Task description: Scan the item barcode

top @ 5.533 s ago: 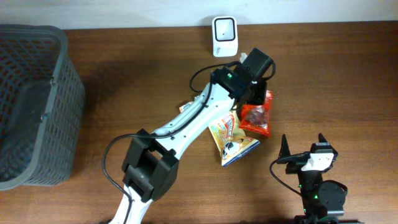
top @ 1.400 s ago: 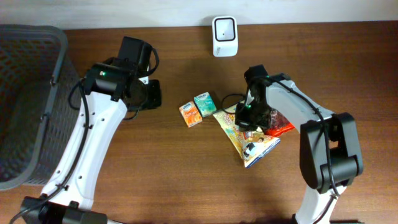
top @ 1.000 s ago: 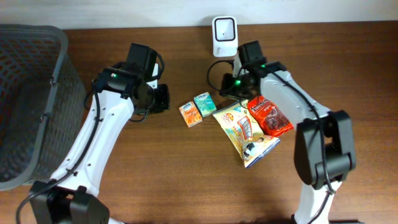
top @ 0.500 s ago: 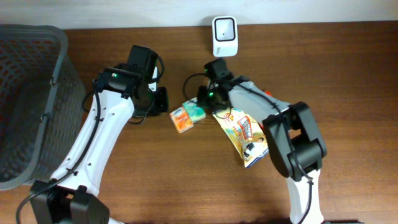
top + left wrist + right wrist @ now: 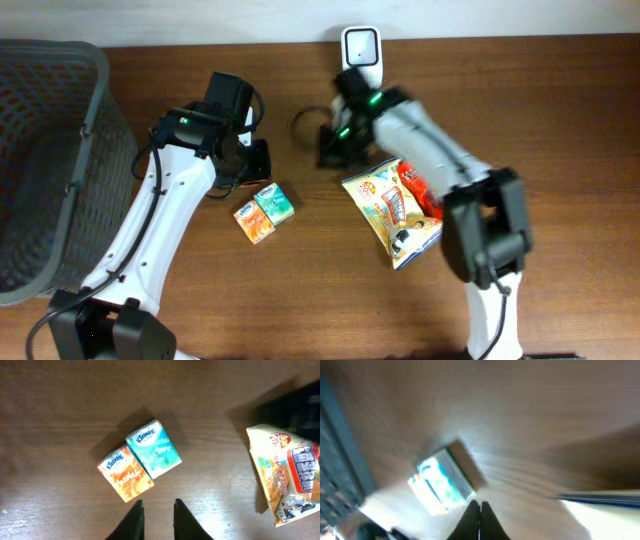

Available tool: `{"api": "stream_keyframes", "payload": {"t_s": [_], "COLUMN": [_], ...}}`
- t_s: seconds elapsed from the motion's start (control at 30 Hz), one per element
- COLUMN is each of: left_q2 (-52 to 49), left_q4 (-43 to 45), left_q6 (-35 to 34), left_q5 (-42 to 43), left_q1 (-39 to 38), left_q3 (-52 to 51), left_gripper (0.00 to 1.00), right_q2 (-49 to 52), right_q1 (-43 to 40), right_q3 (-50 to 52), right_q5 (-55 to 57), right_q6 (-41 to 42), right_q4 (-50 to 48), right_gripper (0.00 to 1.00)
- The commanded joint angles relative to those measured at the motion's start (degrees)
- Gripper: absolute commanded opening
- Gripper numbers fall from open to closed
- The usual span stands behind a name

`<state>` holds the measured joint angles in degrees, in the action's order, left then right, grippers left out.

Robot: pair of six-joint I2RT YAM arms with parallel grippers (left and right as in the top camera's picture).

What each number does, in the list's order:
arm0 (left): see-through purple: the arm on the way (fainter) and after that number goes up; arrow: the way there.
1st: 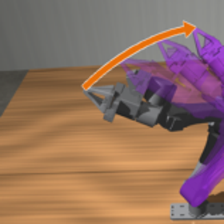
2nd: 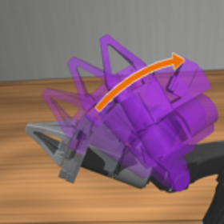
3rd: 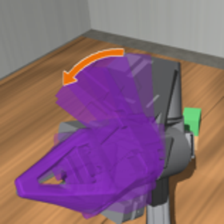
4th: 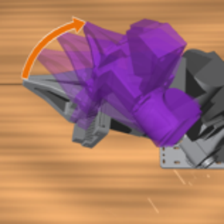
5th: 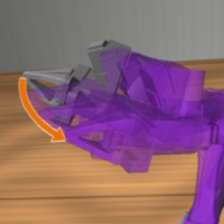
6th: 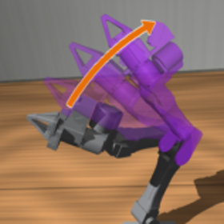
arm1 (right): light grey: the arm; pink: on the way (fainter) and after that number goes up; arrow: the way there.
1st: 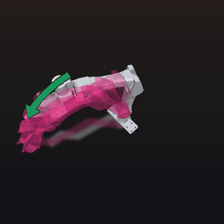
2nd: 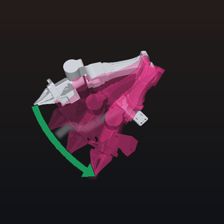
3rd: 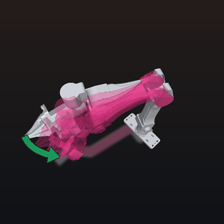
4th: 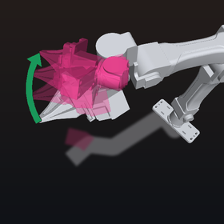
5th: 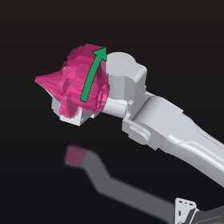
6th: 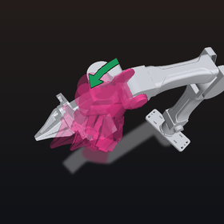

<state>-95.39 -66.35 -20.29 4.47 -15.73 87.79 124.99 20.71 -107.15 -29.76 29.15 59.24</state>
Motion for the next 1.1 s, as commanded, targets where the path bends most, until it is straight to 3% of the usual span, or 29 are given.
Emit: {"api": "stream_keyframes", "payload": {"t_s": [0.0,0.1,0.3,0.4,0.57,0.67,0.77,0.8,0.83,0.87,1.07], "left_q2": [-0.3,-0.9,-5.6,-8.1,-14.4,-19.0,-22.3,-23.6,-24.6,-25.4,-30.3], "left_q4": [2.2,4.4,8.0,13.4,23.1,28.4,32.5,33.3,33.6,33.8,34.3], "left_q6": [0.2,0.2,0.7,2.0,3.7,6.9,7.6,7.6,7.5,7.5,3.0], "left_q5": [-0.2,0.7,5.4,8.9,9.7,15.4,20.4,20.4,20.4,20.4,21.8], "left_q1": [0.1,-0.2,-4.8,-7.8,-11.2,-12.4,-13.6,-14.1,-14.6,-15.1,-16.4], "left_q3": [-0.4,-0.4,-0.4,-0.4,-0.4,-0.4,-0.4,-0.4,-0.4,-0.4,-0.4], "left_gripper": [0.37,0.62,0.93,0.99,0.99,0.99,0.99,0.99,0.99,0.99,0.99], "right_q2": [-5.7,-9.4,-14.9,-15.4,-19.8,-26.0,-31.6,-33.2,-34.4,-35.1,-36.2], "right_q1": [-7.8,-13.2,-14.6,-14.8,-16.3,-19.6,-22.3,-22.7,-22.7,-22.7,-22.7], "right_q3": [-8.1,-8.9,-8.9,-8.9,-8.5,-8.5,-7.3,-6.8,-6.4,-6.4,-6.3], "right_q5": [0.4,3.3,16.8,19.3,24.0,24.7,24.5,24.5,24.5,24.5,24.5], "right_q6": [-8.0,-9.9,-11.4,-12.0,-10.0,-9.9,-12.0,-12.9,-14.1,-15.0,-15.4], "right_q4": [10.9,19.6,31.5,35.4,36.2,38.0,38.1,38.1,38.1,38.1,38.1], "right_gripper": [0.04,0.04,0.05,0.05,0.06,0.21,0.43,0.56,0.83,0.99,0.99]}}
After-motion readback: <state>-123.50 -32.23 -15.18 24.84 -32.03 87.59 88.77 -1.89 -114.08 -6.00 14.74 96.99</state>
